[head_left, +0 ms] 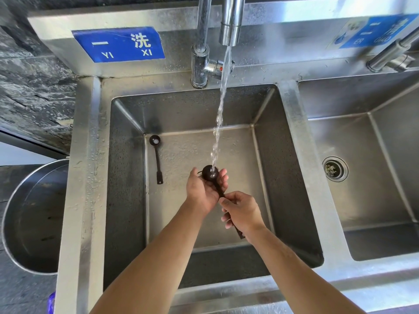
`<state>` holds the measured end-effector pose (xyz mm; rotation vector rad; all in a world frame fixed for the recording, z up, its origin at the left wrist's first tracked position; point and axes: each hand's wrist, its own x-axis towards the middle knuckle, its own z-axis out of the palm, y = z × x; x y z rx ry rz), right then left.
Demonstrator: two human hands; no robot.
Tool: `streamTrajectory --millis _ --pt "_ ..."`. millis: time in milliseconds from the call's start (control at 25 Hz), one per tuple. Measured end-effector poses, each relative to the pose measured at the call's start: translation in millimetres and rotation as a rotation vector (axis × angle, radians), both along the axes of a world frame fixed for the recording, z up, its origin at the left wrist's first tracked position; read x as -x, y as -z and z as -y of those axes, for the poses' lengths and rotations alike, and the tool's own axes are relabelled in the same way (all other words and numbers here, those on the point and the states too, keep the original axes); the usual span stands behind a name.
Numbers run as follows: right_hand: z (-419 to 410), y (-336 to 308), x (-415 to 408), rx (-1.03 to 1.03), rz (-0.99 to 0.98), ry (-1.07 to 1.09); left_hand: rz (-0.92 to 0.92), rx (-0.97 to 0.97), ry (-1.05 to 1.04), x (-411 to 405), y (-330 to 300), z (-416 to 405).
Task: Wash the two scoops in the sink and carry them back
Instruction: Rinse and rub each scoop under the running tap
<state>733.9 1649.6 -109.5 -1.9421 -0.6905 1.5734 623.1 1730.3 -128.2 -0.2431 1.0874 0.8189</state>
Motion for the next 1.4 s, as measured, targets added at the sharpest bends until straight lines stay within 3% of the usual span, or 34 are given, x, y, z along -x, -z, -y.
streamTrajectory --millis 200,480,640,920,1200,1400 --pt "1 1 2 0.020 -0.026 0.001 -0.105 -0.128 0.149 -2 -3 -1" --pt "0 -5 4 0.087 -0.113 -0.022 -0.093 -0.047 0.176 2 3 -6" --pt "5 -1 -1 0.055 0.056 -0.090 -0.194 -0.079 0.198 2 3 -4" --pt "3 3 -15 0.007 0.288 -0.113 -0.465 -0.265 0.442 13 11 4" --pt "5 -3 -6 -0.026 0.059 -0.085 -0.602 -0.302 0.414 13 18 5" --pt "8 -4 0 -0.027 -0.128 -0.012 -0.345 -0.144 0.194 1 11 2"
